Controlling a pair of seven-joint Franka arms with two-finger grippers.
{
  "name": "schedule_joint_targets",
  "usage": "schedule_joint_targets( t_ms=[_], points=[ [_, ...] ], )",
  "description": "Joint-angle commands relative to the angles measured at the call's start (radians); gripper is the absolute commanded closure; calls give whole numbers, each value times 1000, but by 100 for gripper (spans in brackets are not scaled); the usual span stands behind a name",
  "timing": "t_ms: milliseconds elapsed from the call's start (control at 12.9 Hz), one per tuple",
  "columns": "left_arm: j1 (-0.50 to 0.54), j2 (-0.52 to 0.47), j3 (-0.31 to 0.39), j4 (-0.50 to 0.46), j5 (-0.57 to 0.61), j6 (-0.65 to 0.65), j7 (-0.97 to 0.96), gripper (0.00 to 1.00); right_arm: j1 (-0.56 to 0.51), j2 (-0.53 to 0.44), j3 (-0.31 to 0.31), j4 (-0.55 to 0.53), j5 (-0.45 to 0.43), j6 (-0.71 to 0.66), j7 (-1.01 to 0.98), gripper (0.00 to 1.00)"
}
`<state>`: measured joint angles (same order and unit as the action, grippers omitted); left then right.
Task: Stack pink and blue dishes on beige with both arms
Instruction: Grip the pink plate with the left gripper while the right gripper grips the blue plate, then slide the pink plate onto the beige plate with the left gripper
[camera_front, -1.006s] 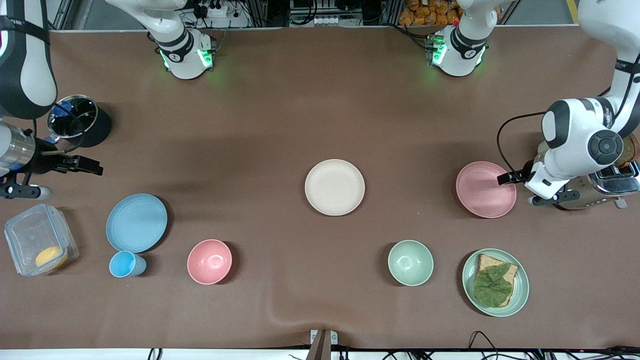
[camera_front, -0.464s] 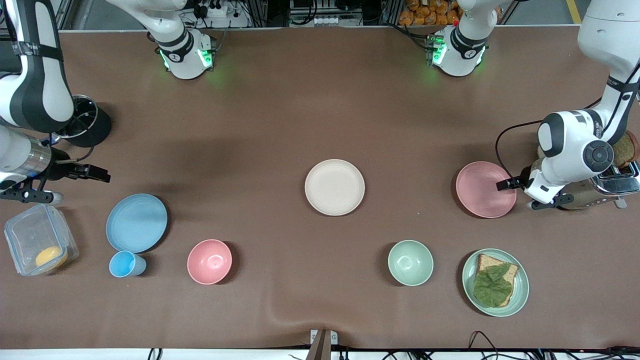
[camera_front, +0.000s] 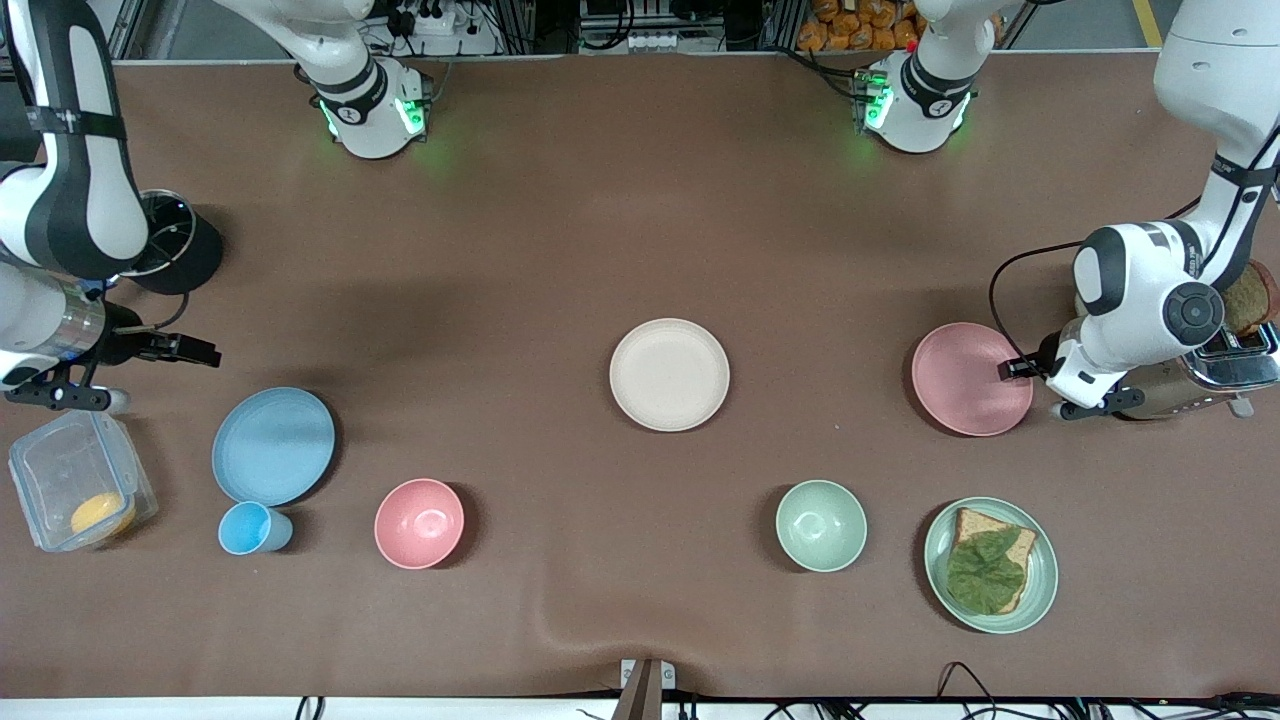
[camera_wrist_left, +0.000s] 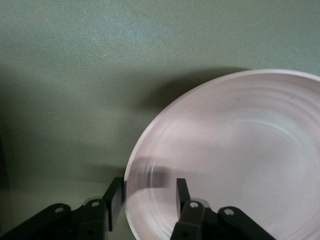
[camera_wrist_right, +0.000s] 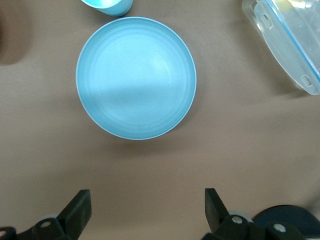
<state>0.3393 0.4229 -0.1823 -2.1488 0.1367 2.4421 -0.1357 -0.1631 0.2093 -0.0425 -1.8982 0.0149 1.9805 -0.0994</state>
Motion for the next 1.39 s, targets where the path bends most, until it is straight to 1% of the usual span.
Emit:
schedule_joint_targets(
  t_ms=[0,77,232,387,542,619,696,774,929,1006,1083,1161,1315],
  points=[
    [12,7,-6,-8,23,23,8,88,-38,13,18,-15,-13,33,-28,0],
    [10,7,-8,-8,23,23,8,100,-38,13,18,-28,-12,52,-28,0],
    [12,4,-11,-8,23,24,10,100,-39,13,18,-61,-13,96,-39,0],
    [10,-27,-23,-10,23,18,13,100,-61,19,18,-88,-12,144,-72,0],
    [10,-110,-87,-8,23,-12,30,100,-69,51,18,-93,-12,167,-86,0],
    [10,-153,-127,6,6,-65,30,100,-70,76,18,-91,-10,190,-85,0],
    [12,-183,-178,33,-15,-107,28,100,-73,102,18,-91,-9,208,-85,0],
    [10,-200,-213,68,-53,-158,28,100,-76,126,18,-88,-1,228,-85,0],
    [3,-197,-304,182,-118,-262,-2,100,-76,169,18,-65,0,274,-86,0],
    [-5,-187,-333,238,-129,-317,-65,100,-78,202,18,-27,-1,276,-92,0],
    [-34,-181,-365,278,-129,-349,-137,100,-79,238,18,9,-1,276,-106,0],
    [-69,-165,-373,302,-131,-354,-183,100,-85,275,18,36,0,279,-115,0],
    [-152,-135,-373,313,-131,-354,-307,100,-93,344,18,73,2,319,-115,0]
  ],
)
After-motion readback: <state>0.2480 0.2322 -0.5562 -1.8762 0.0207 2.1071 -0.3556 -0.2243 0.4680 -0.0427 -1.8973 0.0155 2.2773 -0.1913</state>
